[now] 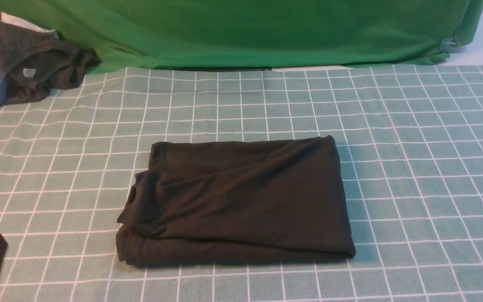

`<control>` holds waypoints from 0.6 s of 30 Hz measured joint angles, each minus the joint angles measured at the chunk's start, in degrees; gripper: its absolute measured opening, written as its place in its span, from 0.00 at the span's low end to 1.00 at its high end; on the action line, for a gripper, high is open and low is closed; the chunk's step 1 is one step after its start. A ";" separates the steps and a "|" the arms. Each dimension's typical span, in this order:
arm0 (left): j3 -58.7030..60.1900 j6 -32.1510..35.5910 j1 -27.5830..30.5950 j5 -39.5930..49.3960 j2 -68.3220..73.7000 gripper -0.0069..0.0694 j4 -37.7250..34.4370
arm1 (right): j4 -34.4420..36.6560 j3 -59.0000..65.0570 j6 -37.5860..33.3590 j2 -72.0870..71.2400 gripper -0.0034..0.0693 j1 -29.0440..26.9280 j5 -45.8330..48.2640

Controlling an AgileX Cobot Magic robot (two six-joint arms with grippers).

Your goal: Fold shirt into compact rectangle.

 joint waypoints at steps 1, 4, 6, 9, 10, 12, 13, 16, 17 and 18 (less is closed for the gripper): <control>0.34 0.01 0.00 0.12 -0.09 0.11 0.05 | 0.00 0.00 0.00 0.00 0.26 0.00 0.00; 0.44 0.01 0.00 1.38 -0.09 0.11 0.06 | 0.00 0.00 0.00 -0.06 0.26 0.00 0.00; 0.44 0.01 0.00 1.56 -0.09 0.11 0.12 | 0.00 0.00 0.00 -0.06 0.27 0.00 0.00; 0.44 -0.01 0.00 1.38 -0.09 0.11 0.07 | 0.00 0.00 0.00 -0.06 0.28 0.00 0.00; 0.44 -0.01 0.00 1.38 -0.09 0.11 0.07 | 0.00 0.00 0.00 -0.06 0.28 0.00 0.00; 0.44 -0.01 0.00 1.38 -0.09 0.11 0.07 | 0.00 0.00 0.00 -0.06 0.29 0.00 0.00; 0.44 -0.15 0.00 1.38 -0.09 0.11 0.07 | 0.00 0.00 0.00 -0.06 0.29 0.00 0.00; 0.44 -0.20 0.00 1.38 -0.09 0.11 0.07 | 0.00 0.00 0.00 -0.06 0.30 0.00 0.00; 0.44 -0.20 0.00 1.38 -0.09 0.11 0.07 | 0.00 0.00 0.00 -0.06 0.30 0.00 0.00; 0.44 -0.20 0.00 1.38 -0.09 0.11 0.07 | 0.00 0.00 0.00 -0.06 0.30 0.00 0.00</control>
